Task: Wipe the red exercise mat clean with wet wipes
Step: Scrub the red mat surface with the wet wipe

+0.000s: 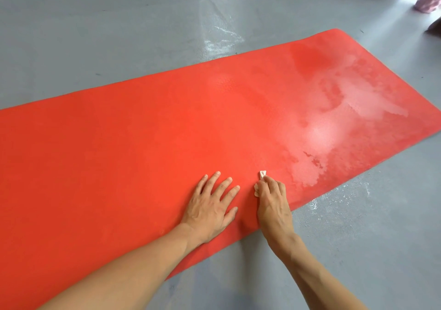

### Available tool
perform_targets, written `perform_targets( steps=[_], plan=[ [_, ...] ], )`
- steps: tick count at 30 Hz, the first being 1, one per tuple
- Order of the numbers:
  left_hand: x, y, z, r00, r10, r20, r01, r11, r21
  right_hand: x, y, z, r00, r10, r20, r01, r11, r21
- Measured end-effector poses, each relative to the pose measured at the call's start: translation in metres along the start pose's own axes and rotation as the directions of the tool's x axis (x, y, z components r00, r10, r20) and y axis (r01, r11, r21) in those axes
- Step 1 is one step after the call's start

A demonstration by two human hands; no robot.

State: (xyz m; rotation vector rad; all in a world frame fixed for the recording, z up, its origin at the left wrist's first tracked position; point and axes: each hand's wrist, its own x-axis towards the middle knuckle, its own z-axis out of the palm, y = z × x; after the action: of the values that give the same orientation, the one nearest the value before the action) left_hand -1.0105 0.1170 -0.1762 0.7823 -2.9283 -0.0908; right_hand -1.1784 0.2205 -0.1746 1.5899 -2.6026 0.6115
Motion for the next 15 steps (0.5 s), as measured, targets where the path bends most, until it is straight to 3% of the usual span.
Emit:
perform_targets(
  steps=[3,7,11,13,15],
  plan=[
    [0.001,0.000,0.000,1.000,0.004,0.007,-0.004,1.000,-0.001,0.000,-0.003,0.000,0.996,0.080,-0.038,-0.079,0.997,0.025],
    [0.002,0.000,-0.001,1.000,0.001,0.012,-0.001,1.000,0.004,0.013,-0.004,-0.004,0.993,0.023,-0.112,-0.017,0.998,0.059],
    [0.001,0.000,0.000,1.000,0.001,-0.002,-0.001,1.000,-0.016,0.017,-0.003,0.003,0.997,0.038,-0.069,-0.039,0.999,-0.016],
    [0.001,0.000,0.001,0.999,-0.032,-0.021,0.032,0.999,-0.022,0.011,-0.006,0.003,0.997,0.023,-0.070,-0.024,1.000,-0.010],
    [0.003,-0.001,0.001,0.994,-0.101,-0.046,0.100,0.995,-0.029,0.003,-0.016,0.003,0.994,-0.084,-0.066,0.086,0.996,0.028]
  ],
)
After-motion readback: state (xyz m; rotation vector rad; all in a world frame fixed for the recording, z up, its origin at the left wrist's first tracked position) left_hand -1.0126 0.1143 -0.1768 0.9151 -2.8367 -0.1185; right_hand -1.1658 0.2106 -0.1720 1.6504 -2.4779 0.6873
